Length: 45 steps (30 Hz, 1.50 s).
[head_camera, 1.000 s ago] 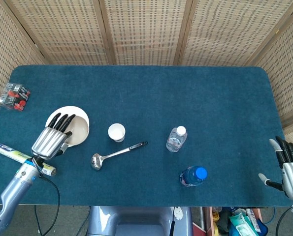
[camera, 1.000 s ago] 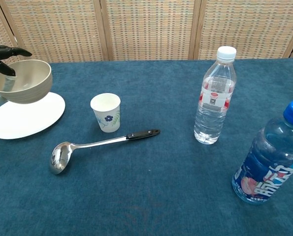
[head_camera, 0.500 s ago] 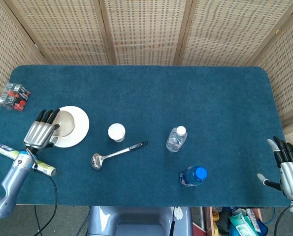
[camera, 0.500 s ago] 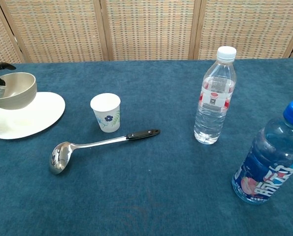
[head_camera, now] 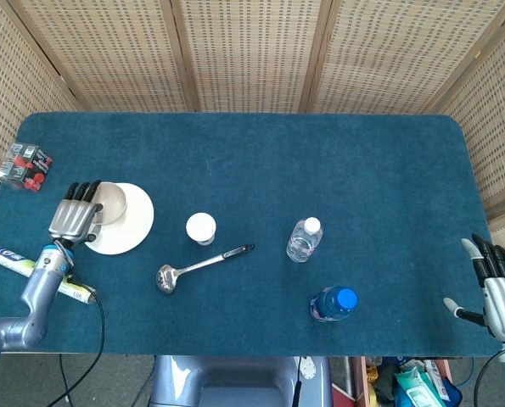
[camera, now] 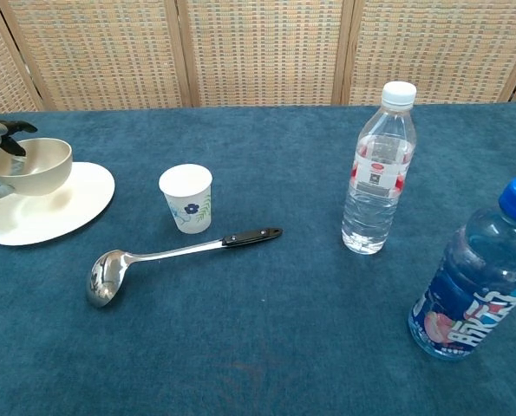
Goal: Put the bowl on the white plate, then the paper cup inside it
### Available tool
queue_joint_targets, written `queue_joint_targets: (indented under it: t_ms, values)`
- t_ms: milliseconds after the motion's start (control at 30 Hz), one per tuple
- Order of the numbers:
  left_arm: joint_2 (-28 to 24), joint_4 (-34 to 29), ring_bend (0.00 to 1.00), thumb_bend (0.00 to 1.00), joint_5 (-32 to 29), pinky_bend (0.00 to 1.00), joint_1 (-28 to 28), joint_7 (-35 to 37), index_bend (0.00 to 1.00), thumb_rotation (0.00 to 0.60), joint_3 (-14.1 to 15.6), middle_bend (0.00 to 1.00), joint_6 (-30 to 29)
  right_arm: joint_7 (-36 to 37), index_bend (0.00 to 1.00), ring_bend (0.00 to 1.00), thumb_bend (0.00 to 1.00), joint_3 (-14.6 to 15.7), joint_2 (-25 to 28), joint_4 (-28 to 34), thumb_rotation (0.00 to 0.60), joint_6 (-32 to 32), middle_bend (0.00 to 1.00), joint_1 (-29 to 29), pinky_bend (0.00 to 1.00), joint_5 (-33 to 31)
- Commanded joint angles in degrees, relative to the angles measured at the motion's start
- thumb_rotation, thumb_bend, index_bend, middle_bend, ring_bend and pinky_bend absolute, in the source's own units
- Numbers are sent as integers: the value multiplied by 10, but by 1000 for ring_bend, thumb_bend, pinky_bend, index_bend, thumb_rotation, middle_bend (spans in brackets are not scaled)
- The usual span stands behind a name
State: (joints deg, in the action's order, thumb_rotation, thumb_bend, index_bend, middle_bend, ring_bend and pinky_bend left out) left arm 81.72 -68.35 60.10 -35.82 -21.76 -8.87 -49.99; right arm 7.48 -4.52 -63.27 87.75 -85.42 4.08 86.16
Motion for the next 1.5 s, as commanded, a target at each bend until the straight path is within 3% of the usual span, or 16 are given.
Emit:
queue_joint_targets:
  t_ms: [33,400,533,667,833,933,1233,1500]
  values:
    - [9,6,0,459,-12,0,-4,-9,653,600,1,0,7,2,9,0,142,0,0,-1,600,1,0,0,0,0]
    - [20,17,0,459,-30,0,-5,-21,643,600,10,0,11,4,9,0,142,1,0,-1,600,-1,0,0,0,1]
    - [18,14,0,437,-38,0,-5,-21,491,600,10,0,15,3,9,0,142,1,0,-1,600,-1,0,0,0,3]
    - [15,8,0,290,-40,0,-4,-18,335,600,11,0,16,2,9,0,142,1,-1,0,600,-1,0,0,0,3]
    - [11,1,0,173,-40,0,-3,-10,265,600,12,0,14,2,9,0,142,2,-1,0,600,-2,0,0,0,5]
    - [5,-9,0,155,-36,0,-1,-1,247,600,11,0,11,2,9,0,142,3,0,1,600,-2,0,0,0,5]
    - [-71,-118,0,158,19,0,11,46,243,600,-10,0,-47,6,9,0,142,3,0,2,600,-6,0,0,0,8]
    - [-152,-241,0,160,60,0,14,24,248,600,-23,0,-95,17,9,0,142,3,4,2,600,-13,0,-4,0,11]
